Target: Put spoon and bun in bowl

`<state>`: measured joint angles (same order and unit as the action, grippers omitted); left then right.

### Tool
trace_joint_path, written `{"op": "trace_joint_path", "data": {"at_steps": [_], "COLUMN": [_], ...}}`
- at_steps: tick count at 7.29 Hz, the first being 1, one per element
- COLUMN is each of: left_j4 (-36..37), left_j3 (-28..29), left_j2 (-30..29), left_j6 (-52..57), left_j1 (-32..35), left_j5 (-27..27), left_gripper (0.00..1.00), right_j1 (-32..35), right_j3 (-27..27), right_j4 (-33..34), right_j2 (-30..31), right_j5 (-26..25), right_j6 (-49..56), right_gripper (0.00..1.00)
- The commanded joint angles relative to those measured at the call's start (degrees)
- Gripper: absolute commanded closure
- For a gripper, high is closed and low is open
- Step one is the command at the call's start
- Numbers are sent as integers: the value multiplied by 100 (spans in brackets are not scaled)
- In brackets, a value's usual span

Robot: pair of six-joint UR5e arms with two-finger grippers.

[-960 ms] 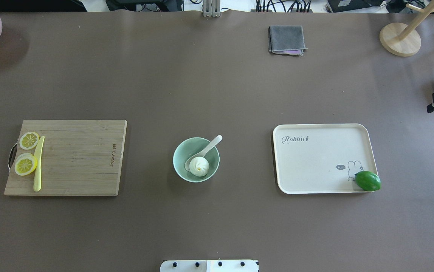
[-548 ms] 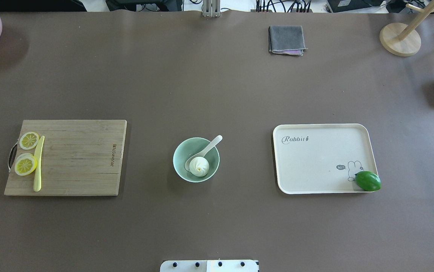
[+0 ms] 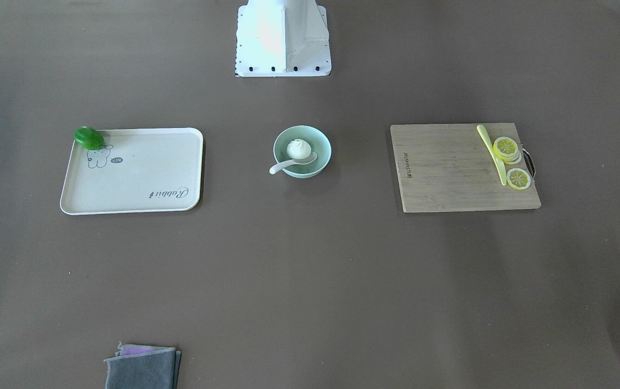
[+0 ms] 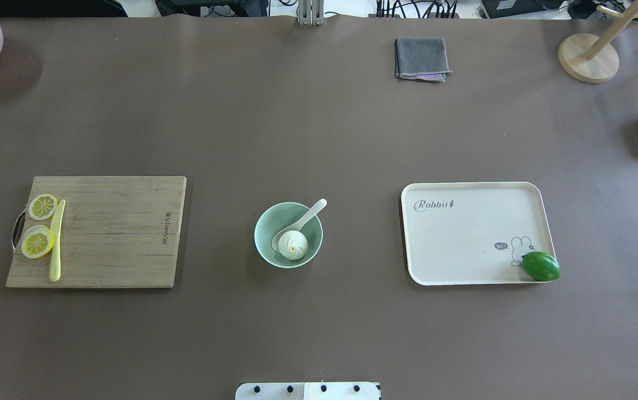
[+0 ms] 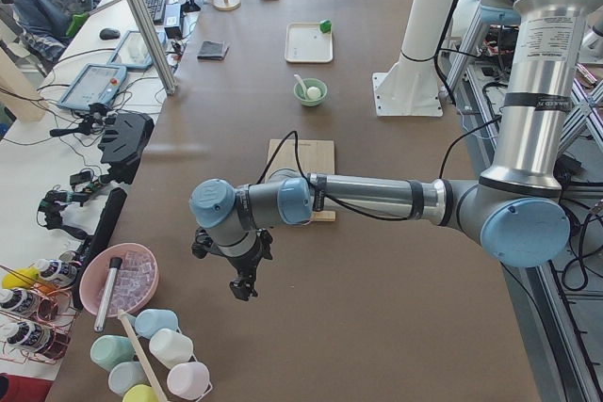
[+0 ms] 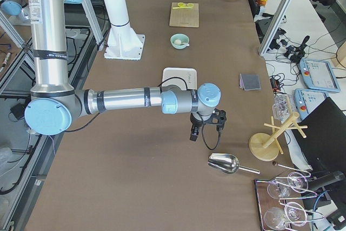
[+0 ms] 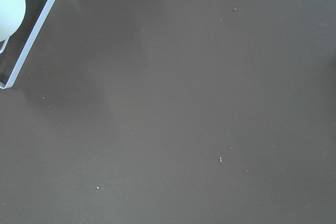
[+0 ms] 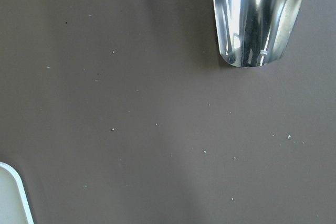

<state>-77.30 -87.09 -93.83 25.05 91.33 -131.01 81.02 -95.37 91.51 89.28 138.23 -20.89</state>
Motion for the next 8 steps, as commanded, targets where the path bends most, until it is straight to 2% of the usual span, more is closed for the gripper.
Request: {"op": "trace_joint_path", "data": {"at_steps": [1,3,8], "left_j4": [-92,-57,-101], "left_j3": [-10,-1,-19], "left_j2": [128,181,313], "left_j6": [-9,-637,-660], "left_j1": [260,271,324], "left_j5": [5,5,-4], "left_gripper": [2,2,2], "right_j1": [-25,-8,-17], "right_j3": [9,9,9], "right_j4": [42,42,33], "right_j2": [-50,-60,-68], "right_j5": [-7,-15,-15], "right_j6": [-28,-46,-64], "right_gripper": [0,0,0]}}
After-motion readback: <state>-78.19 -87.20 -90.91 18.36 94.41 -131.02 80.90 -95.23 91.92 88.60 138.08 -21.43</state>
